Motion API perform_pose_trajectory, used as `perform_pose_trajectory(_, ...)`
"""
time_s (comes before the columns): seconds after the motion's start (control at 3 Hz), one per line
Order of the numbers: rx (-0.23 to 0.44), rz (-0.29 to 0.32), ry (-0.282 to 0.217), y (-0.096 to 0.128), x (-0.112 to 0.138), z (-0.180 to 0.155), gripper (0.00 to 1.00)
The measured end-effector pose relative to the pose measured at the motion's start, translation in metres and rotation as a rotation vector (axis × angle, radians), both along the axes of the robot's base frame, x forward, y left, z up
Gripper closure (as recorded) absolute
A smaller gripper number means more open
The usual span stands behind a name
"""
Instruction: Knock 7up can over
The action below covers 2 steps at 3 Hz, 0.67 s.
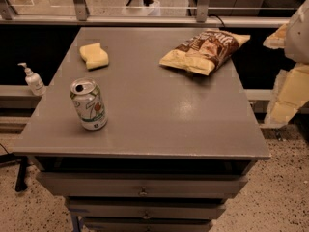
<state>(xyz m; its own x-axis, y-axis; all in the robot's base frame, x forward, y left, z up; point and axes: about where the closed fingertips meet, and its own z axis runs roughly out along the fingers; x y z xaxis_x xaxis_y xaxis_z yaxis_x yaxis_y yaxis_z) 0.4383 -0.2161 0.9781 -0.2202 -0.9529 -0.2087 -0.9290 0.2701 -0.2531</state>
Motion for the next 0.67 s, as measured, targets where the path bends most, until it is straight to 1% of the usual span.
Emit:
perform_pose_trajectory(0.33,0.000,0.000,0.000,0.000,0.000,0.000,0.00)
perform_pose_trajectory(0.67,0.090,0.013,-0.001,0.017,0.003,-0.008,0.00)
